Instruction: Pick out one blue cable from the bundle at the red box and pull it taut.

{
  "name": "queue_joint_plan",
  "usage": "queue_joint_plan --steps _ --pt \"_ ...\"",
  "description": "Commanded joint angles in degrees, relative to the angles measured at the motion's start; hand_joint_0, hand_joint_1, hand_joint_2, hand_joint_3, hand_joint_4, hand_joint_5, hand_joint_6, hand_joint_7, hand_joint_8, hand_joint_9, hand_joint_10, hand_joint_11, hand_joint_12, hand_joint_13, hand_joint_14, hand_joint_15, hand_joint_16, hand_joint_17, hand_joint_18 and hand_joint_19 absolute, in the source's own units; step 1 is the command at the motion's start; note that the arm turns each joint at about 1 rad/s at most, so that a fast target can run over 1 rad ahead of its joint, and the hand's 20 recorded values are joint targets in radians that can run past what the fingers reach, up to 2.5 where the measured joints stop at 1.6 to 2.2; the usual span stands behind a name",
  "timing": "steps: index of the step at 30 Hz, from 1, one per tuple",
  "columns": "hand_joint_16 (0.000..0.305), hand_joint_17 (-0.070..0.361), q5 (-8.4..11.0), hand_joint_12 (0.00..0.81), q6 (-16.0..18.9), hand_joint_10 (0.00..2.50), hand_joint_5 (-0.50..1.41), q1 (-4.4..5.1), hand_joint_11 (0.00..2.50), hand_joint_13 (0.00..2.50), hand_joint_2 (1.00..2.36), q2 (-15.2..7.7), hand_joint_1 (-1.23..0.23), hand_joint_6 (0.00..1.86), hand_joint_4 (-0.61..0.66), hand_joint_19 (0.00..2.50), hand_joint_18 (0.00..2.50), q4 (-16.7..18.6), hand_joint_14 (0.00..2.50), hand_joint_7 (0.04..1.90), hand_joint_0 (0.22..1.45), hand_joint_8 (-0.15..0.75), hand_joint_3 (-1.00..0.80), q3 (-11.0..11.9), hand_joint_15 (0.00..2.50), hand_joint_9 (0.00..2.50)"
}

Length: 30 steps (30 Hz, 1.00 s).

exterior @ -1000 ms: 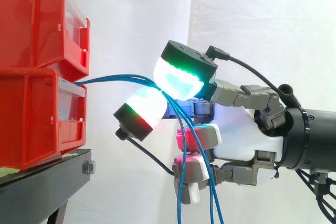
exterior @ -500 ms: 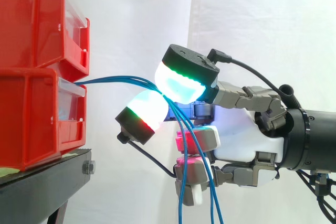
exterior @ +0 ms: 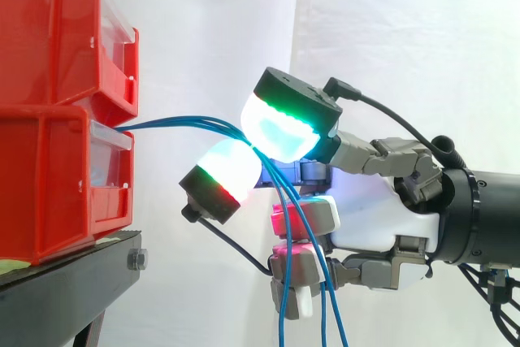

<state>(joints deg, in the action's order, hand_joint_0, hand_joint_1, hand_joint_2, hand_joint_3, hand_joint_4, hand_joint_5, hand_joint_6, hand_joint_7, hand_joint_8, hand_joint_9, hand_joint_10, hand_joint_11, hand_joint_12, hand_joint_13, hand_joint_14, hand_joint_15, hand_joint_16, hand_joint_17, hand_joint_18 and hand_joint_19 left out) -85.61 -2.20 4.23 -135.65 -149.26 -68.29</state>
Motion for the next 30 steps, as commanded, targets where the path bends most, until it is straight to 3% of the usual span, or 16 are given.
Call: queue_joint_plan --steps 1,11,16,30 --pt "0.045 0.102 0.0 0.337 0.0 0.03 -0.16 -0.01 0.99 1.25 1.0 -0.05 -0.94 0.96 -0.12 0.79 0.96 0.03 0.03 1.03 0.81 0.279 -0.48 0.0 0.73 1.33" --pt "0.047 0.106 0.0 0.33 0.0 0.03 -0.16 0.08 1.02 1.26 1.0 0.03 -0.95 0.96 -0.2 0.77 0.98 0.03 0.03 0.98 0.83 0.248 -0.5 0.0 0.73 1.35" --pt "0.05 0.112 0.0 0.346 0.0 0.03 -0.16 -0.01 1.04 1.28 1.0 -0.05 -0.95 0.96 -0.03 0.76 1.01 0.03 0.03 0.84 0.7 0.255 -0.5 0.0 0.73 1.37" --pt "0.051 0.114 -0.26 0.356 0.0 0.03 -0.15 0.08 1.03 1.29 1.0 0.03 -0.65 0.91 0.04 0.79 1.0 0.03 0.03 0.85 0.59 0.268 -0.5 0.0 0.73 1.42"
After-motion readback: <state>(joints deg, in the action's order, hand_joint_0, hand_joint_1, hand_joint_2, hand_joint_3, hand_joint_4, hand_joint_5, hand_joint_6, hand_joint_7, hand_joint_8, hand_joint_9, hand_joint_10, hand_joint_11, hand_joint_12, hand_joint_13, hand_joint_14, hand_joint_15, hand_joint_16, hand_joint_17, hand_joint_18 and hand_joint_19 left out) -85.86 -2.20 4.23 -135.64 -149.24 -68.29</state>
